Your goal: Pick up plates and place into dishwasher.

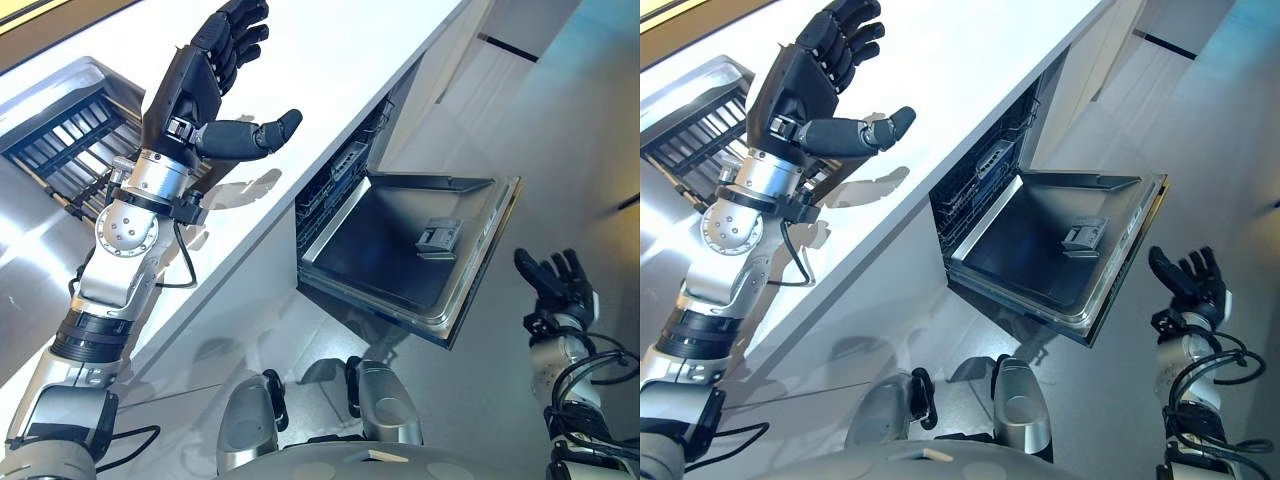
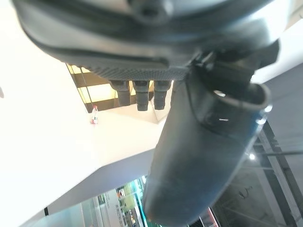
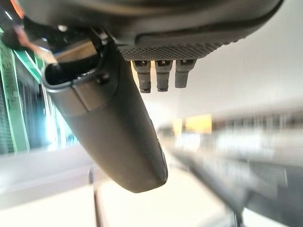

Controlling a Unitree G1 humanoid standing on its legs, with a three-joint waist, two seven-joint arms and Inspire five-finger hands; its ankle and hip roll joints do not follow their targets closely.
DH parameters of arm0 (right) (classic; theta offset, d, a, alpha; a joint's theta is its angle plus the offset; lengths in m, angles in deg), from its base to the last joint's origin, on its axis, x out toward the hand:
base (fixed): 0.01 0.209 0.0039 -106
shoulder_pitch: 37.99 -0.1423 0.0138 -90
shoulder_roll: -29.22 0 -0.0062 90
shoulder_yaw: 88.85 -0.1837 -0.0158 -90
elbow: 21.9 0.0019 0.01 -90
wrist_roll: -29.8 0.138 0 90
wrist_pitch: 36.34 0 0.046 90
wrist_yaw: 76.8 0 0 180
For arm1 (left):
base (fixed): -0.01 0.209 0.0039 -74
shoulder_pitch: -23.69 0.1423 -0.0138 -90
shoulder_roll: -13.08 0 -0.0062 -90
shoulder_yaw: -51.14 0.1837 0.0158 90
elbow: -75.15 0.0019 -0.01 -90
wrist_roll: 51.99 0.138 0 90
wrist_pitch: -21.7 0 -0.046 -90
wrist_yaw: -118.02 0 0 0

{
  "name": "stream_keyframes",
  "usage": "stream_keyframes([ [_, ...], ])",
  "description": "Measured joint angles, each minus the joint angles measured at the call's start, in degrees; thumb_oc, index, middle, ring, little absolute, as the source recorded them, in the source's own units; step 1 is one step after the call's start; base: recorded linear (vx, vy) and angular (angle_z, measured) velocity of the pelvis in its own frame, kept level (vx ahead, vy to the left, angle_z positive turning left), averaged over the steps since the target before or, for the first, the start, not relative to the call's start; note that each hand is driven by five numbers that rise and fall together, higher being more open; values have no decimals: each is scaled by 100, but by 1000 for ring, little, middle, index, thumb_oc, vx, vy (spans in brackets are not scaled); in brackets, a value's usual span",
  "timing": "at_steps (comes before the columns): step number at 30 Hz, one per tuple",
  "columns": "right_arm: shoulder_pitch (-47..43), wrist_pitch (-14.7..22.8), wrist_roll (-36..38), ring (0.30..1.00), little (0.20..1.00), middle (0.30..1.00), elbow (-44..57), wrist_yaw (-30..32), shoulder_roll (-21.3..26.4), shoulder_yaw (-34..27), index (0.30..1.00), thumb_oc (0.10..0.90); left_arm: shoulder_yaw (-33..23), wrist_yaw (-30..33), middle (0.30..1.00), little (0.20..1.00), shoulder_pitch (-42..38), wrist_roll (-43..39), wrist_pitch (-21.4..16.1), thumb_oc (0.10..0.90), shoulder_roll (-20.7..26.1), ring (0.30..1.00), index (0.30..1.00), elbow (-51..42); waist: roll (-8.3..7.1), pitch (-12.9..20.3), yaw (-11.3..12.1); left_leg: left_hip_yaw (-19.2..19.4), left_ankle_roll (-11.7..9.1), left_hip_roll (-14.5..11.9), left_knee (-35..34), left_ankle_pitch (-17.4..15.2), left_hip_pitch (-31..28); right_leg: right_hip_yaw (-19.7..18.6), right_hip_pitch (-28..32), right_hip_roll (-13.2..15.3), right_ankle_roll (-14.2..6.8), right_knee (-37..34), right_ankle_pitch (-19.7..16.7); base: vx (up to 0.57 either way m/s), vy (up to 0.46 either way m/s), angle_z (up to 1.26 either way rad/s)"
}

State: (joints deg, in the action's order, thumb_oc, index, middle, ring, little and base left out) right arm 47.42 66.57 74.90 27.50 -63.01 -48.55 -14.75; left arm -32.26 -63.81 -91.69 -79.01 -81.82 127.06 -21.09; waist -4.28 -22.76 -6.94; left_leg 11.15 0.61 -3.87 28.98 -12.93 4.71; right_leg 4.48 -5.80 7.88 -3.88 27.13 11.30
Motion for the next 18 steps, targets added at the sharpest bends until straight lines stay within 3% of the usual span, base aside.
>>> stream_keyframes([
  [2, 63, 17, -28, 900, 900, 900, -198, 67, 37, -188, 900, 800, 15, 20, 900, 900, 2, 0, 0, 800, -3, 900, 900, 1, 36, 14, -26, 21, -2, 0, 11, -3, 18, -45, -65, 0, 2, 42, 2, -47, 19, -11],
  [8, 70, -268, 179, 900, 900, 900, -1237, -804, 376, -169, 900, 800, 44, 24, 900, 900, -4, -41, 0, 800, -14, 900, 900, -2, 246, 0, -45, 34, -26, 4, 229, -45, 288, -25, -422, 78, 71, 402, 77, -35, -32, -3],
  [14, -83, -675, 189, 900, 900, 900, -2041, -1648, 338, 577, 900, 800, 149, 15, 900, 900, -13, -244, 87, 800, -222, 900, 900, -122, 558, -166, 119, -275, -72, 98, 373, -5, 502, 120, -595, 144, 167, 690, 212, -40, -35, 14],
  [18, -388, -834, 455, 900, 900, 900, -2313, -2227, 38, 852, 900, 800, 419, 0, 900, 900, -46, -255, 112, 800, -341, 900, 900, -160, 573, -233, 239, -400, -72, 146, 488, 33, 617, 214, -682, 168, 217, 885, 280, -29, -13, 12],
])
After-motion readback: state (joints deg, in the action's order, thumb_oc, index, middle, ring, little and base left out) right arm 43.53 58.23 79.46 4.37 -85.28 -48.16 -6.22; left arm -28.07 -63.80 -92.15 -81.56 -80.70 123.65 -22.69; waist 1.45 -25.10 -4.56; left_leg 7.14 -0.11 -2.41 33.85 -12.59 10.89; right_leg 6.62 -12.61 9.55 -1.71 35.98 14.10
